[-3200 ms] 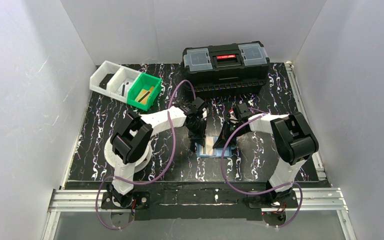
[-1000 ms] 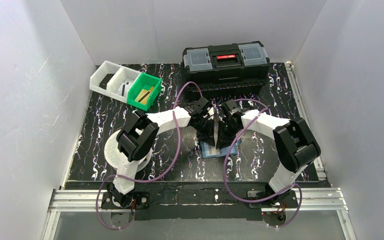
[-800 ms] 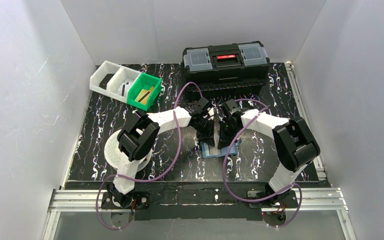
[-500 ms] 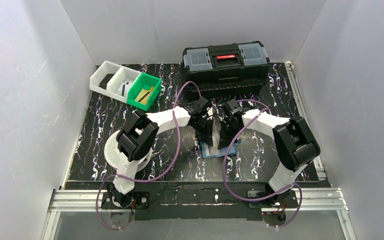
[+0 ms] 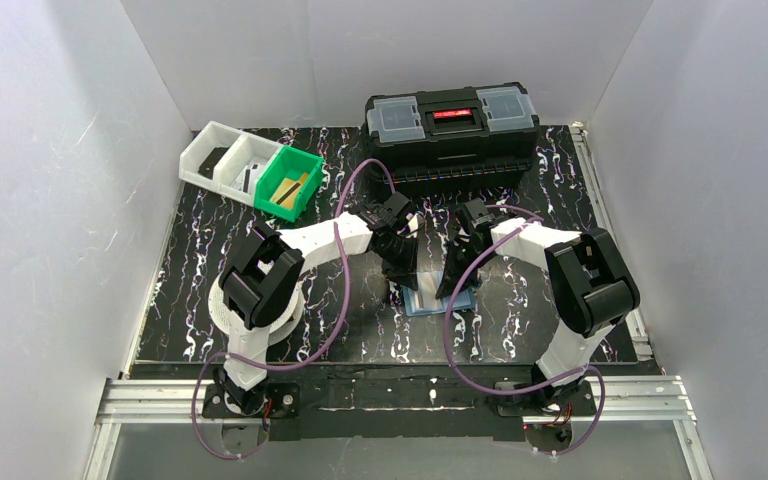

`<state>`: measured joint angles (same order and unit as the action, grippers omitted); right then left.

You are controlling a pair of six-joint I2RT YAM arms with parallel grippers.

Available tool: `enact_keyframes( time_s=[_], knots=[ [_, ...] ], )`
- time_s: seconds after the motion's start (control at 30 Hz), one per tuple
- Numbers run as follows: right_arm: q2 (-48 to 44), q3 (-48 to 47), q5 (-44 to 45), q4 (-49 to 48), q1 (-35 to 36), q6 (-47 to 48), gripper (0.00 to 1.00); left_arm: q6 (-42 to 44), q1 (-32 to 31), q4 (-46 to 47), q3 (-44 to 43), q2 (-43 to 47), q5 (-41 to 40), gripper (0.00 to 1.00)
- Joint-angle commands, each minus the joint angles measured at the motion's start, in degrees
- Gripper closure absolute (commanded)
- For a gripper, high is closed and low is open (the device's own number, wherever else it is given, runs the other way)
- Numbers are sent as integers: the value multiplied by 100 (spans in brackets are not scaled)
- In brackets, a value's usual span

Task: Take the credit cards out of the card holder
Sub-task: Remove the credit card from the card holder.

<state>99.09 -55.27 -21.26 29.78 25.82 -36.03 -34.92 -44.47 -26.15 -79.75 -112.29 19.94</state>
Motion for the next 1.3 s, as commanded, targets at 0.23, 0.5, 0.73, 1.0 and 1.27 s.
enact_keyframes(
  time_s=[0.23,0.5,0.73,1.0,1.27],
  knots=[
    [163,168,-210,-275,-25,-61,99,59,-26,-23,49,-37,290,100],
    [205,175,-269,-302,-51,-72,99,-20,-49,-101,76,-80,106,100],
    [251,205,-300,-316,-106,-112,99,-62,-58,-202,238,-23,48,100],
    [331,273,-496,-445,-183,-158,99,-61,-154,-32,412,68,197,100],
    [269,229,-611,-441,-183,-138,99,-166,-208,148,50,-251,326,100]
  ],
)
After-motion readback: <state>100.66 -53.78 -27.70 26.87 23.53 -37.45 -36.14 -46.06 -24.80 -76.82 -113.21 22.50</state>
